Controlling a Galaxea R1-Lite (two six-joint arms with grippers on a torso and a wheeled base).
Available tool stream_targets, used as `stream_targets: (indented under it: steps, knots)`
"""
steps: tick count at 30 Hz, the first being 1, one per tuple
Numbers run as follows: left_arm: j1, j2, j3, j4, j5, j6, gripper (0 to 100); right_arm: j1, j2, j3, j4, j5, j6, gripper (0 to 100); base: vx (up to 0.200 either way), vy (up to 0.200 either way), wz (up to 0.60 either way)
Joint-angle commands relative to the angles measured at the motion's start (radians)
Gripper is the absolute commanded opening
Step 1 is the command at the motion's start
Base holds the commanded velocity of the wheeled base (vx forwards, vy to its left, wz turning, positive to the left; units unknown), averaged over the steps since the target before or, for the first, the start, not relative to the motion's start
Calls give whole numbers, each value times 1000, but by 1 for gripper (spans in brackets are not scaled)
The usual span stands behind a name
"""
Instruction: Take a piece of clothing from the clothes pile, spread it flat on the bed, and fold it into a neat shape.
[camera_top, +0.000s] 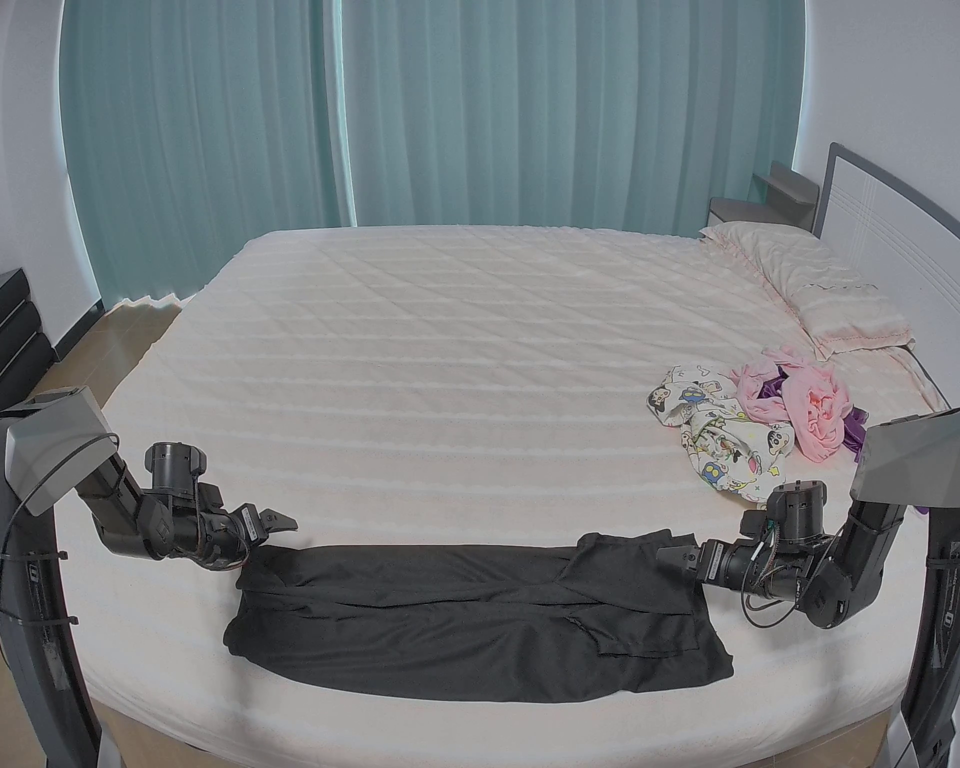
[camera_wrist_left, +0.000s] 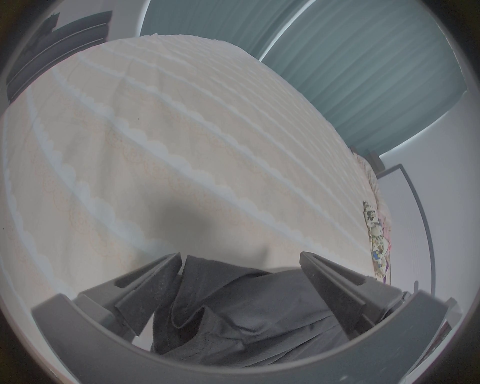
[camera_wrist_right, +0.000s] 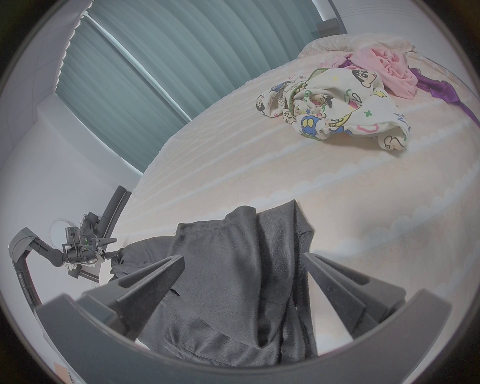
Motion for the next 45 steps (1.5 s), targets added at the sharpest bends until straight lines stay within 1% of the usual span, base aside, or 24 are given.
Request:
stream_targets:
  steps: [1,5,6,8,9,11,17,20,22,24,25,26,28,29,37,45]
  knots:
    - [-4,13,14,-1,7,27,100,1,1,-1,0,0,0,100,0,0,0]
    - [-11,17,13,-1,13,44,100,2,-1,-1,0,0,0,100,0,0,0]
    - [-11,20,13,-1,16,45,0,2,-1,-1,0,0,0,100,0,0,0]
    - [-11,20,10,-1,27,45,0,2,1,-1,-2,0,0,100,0,0,0]
    - [-9,23,2,0,70,42,0,1,1,-1,0,0,0,100,0,0,0]
    - [-8,26,-1,-1,93,41,0,1,-1,-3,-2,0,-2,100,0,0,0]
    - [5,23,-16,-1,100,27,0,-5,1,-9,0,-1,0,100,0,0,0]
    - [5,20,-21,-6,99,-16,0,-7,-1,-10,0,-1,0,100,0,0,0]
    - [5,19,-24,-27,99,-60,0,-8,-1,-16,0,0,1,100,0,0,0]
    - [5,19,-24,-27,99,-60,0,-8,-1,-16,0,0,1,100,0,0,0]
    - [14,17,-21,-83,97,-122,0,-22,3,-32,0,0,18,100,0,0,0]
    - [14,17,-21,-83,97,-122,0,-22,3,-32,0,0,18,100,0,0,0]
    - [20,19,-16,-127,91,-168,0,-38,12,-55,0,-1,43,100,0,0,0]
    - [22,20,-15,-133,89,-175,0,-44,13,-59,0,-1,49,100,0,0,0]
    - [23,28,-12,-138,89,-177,0,-50,52,-90,1,-1,67,100,0,0,0]
    - [23,34,-10,-138,89,-177,0,-22,84,-90,1,-1,70,100,0,0,0]
